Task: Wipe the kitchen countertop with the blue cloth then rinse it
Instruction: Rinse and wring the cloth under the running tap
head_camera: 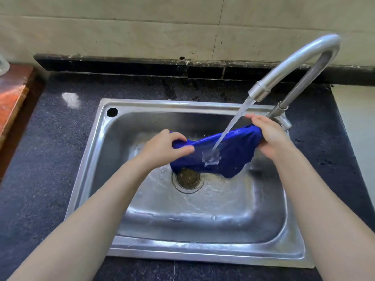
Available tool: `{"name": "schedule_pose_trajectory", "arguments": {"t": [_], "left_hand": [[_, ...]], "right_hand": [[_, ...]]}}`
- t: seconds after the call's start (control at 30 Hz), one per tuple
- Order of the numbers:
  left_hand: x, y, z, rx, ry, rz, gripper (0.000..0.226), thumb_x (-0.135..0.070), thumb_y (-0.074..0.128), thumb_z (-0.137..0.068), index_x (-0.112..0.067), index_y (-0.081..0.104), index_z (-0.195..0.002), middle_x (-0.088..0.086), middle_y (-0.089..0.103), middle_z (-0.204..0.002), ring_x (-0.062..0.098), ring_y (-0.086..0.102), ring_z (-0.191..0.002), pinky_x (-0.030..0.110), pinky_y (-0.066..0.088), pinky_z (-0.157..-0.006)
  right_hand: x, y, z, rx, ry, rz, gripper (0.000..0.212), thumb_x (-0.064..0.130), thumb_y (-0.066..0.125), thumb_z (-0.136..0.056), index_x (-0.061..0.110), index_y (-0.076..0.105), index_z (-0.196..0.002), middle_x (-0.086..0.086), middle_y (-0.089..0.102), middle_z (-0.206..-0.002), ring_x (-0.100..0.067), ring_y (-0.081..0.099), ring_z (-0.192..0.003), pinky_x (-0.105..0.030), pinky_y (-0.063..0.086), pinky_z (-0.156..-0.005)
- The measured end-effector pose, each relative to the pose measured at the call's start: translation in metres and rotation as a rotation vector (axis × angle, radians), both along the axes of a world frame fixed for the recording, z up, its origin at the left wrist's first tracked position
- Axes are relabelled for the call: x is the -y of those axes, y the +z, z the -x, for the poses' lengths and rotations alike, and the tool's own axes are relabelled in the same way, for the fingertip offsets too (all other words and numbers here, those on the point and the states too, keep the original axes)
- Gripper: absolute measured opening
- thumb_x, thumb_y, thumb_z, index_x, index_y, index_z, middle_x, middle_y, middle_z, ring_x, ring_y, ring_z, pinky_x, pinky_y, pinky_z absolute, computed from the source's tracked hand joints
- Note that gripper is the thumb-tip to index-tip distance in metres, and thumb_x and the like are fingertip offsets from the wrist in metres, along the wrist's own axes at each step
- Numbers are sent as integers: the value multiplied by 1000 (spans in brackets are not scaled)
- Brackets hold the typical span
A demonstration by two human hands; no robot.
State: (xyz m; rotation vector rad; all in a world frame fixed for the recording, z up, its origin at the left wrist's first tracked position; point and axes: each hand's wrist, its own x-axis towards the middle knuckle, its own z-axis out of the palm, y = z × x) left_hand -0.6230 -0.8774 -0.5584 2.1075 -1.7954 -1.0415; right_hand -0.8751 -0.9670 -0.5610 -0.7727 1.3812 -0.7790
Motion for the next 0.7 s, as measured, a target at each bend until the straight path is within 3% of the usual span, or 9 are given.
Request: {"name": "schedule_pose_trajectory", "arguments": {"t": [0.1,0.2,0.3,0.4,0.47,0.53,0.57,0.63,0.7], "left_hand": [[0,1,7,392,-341,-99,47,-46,62,-80,-26,52,-121,4,41,-102,24,51,-92,30,41,-71],[7,2,9,522,-337,-148,25,-20,50,-90,-16,60,-112,8,40,-102,29,50,-82,34,41,-67],[15,5,3,505,-348,-187,24,-28,46,-94,-18,63,-108,7,39,-103,27,46,-92,37,41,-76],[22,6,0,540,-473,-191,32,-41,43,-95,-20,65,-104,5,43,-126,26,38,-118,48,26,-102],[25,4,2,424,-474,-207,37,-44,43,-94,-16,67,-93,1,51,-120,23,45,-115,50,19,-106],[25,6,2,175,-342,-183,38,-41,48,-93,-10,66,-80,1,57,-102,22,55,-100,36,36,-93],[23,7,2,20,-237,-154,36,-37,51,-92,-8,67,-79,0,57,-101,17,57,-93,29,40,-84],[15,7,6,-316,18,-94,25,-25,54,-92,-6,69,-84,-4,59,-101,4,58,-83,18,42,-75],[4,2,23,-629,261,-73,17,-16,51,-93,-12,68,-93,-6,63,-89,3,56,-76,14,42,-69]], "right_hand": [[-6,-1,-10,219,-108,-95,18,12,44,-98,14,62,-97,2,62,-57,-7,60,-50,-20,51,-49],[-14,-6,-14,98,177,-138,24,13,55,-92,7,57,-115,-8,68,-79,-13,65,-64,-22,53,-59],[-19,-2,-9,-346,822,-67,51,30,73,-78,26,51,-124,-7,61,-112,-19,59,-101,-32,46,-93],[-30,-2,-20,-982,1315,153,32,30,68,-80,25,57,-110,-3,43,-118,-22,44,-106,-35,42,-96],[-30,-1,-23,-1219,1240,316,9,24,60,-86,22,61,-94,-4,46,-119,-26,41,-106,-38,41,-93],[-23,7,-16,-1329,1084,399,9,33,57,-88,27,62,-84,5,55,-107,-23,44,-108,-41,34,-98],[-19,11,-11,-1307,1013,377,17,36,57,-88,30,58,-73,8,58,-92,-20,50,-102,-40,36,-93],[-19,22,-7,-1115,820,292,30,34,57,-88,26,51,-59,8,57,-64,-20,60,-78,-30,42,-66],[-32,28,-19,-926,658,298,33,29,58,-86,21,50,-56,6,54,-55,-19,57,-63,-28,39,-54]]}}
